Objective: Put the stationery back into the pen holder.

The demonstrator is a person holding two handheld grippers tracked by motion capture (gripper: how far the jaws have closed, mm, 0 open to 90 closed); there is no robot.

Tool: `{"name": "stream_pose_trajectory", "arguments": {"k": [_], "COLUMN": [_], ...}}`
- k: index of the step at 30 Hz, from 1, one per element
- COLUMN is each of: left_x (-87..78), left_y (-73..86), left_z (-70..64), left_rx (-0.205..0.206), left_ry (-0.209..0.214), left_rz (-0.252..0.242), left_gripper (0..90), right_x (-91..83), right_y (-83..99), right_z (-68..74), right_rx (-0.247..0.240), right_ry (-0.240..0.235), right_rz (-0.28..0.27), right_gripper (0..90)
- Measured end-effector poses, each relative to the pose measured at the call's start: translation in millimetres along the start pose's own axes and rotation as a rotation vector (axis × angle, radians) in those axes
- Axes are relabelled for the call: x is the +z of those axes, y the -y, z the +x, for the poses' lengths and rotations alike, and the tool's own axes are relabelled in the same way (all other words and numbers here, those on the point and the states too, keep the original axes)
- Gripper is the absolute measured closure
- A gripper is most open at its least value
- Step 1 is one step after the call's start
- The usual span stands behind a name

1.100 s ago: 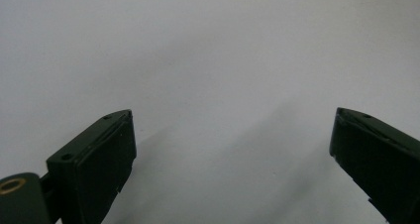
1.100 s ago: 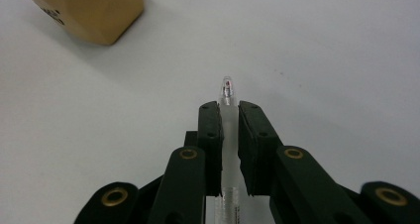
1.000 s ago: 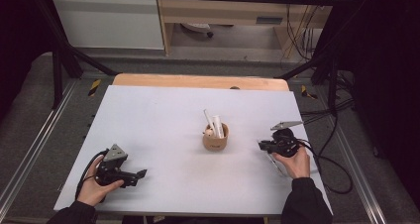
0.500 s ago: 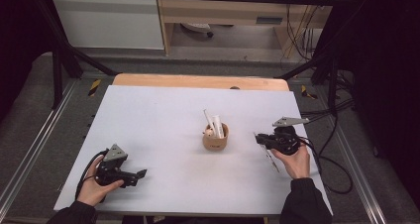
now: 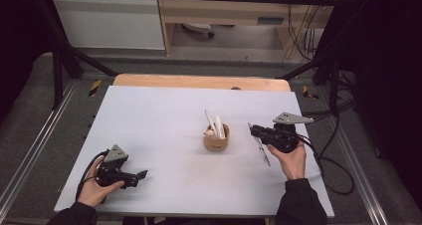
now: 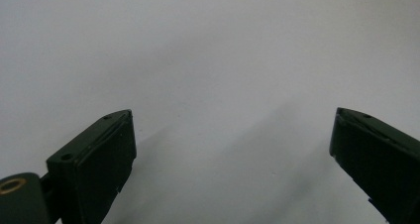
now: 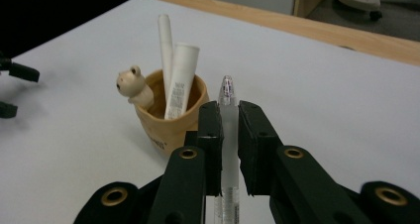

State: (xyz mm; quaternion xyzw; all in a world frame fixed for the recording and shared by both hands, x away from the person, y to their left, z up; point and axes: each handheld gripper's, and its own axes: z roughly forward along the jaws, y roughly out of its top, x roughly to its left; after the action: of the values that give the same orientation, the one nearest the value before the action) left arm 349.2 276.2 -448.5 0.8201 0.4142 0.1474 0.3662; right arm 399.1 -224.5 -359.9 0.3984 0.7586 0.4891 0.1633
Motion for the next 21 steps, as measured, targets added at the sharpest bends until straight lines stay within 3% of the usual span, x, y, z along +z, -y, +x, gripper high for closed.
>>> {"name": "stream_pose_trajectory", "arguments": {"k": [8, 21], "left_x": [-0.3, -0.3], "left_y": [0.1, 0.1], "left_z": [0.0, 0.1], "left_rx": [0.000, 0.000], "left_ry": [0.000, 0.001], "left_rz": [-0.001, -0.002], "left_gripper": [4.1, 4.1], "right_x": [5.8, 19.1], "right_y": [-12.2, -32.1], "right_z": [8.8, 19.9], "right_rx": [0.014, 0.012], "right_ry": [0.005, -0.006], "right_rz": [-0.117, -0.207], "right_gripper": [80.8, 80.8]}}
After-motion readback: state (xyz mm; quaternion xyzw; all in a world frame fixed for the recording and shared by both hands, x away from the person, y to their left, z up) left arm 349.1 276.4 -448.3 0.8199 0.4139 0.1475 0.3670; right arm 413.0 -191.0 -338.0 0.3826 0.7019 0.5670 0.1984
